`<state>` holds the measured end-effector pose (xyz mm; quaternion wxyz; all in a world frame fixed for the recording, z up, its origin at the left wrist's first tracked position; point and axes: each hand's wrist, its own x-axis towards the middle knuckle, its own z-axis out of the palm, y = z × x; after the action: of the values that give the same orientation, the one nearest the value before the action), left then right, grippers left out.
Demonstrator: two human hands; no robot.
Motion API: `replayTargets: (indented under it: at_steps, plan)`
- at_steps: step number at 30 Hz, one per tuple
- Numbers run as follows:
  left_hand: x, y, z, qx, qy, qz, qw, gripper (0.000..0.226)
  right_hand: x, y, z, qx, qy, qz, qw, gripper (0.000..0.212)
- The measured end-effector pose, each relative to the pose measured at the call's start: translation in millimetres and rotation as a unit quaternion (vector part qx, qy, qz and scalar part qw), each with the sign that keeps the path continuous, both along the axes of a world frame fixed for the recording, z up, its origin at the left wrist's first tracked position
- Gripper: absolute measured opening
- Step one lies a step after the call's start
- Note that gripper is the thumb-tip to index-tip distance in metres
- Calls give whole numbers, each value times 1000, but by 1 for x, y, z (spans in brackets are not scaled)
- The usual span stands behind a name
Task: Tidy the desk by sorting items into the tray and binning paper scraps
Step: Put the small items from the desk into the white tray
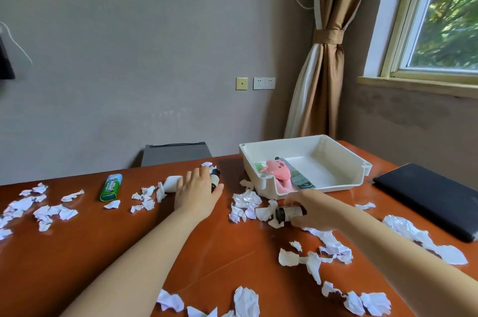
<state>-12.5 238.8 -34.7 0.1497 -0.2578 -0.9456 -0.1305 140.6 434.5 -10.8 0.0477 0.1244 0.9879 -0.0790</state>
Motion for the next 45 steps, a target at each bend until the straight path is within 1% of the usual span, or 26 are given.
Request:
replayTargets:
  at_steps: [2,4,10,13,17,18,21,24,26,29,32,35,39,43,45]
  plan:
    - [-12,10,11,-12,-15,14,1000,55,1,5,1,-12,-6,2,1000,49]
    - [-21,19,18,-34,-40,31,998,56,4,10,4,-14,-10,0,1000,49]
    - [-34,37,22,-34,-73,66,995,52,8,20,8,-9,-14,12,1000,37]
    - [-38,40,19,-25,-95,67,993,41,10,21,11,-13,-27,12,999,37]
    - [-40,43,16,-17,-121,15,992,20,12,19,17,-28,-12,20,999,38]
    - [-39,42,16,-22,-129,1,991,20,12,17,18,-30,0,20,999,37]
    - [-34,36,17,-46,-138,-29,989,29,12,11,23,-36,40,16,998,32]
    - [-23,27,17,-54,-135,-45,988,25,15,1,29,-29,88,10,996,28]
    - [-14,19,17,-56,-142,-61,986,27,18,-5,34,-23,121,4,992,25]
    - [0,5,20,-55,-158,-102,981,21,23,-14,41,-3,146,-4,989,25]
    - [21,-11,29,0,-191,-154,970,23,32,-21,50,-15,176,-18,984,23]
    - [48,-29,44,40,-207,-203,956,15,43,-27,61,-44,211,-27,976,24]
    - [81,-44,70,56,-198,-250,946,8,53,-34,79,-47,248,-37,967,26]
    - [100,-44,95,47,-161,-268,949,4,60,-37,101,-35,276,-42,960,25]
    - [102,-38,106,48,-149,-266,951,6,62,-35,112,-28,289,-41,956,23]
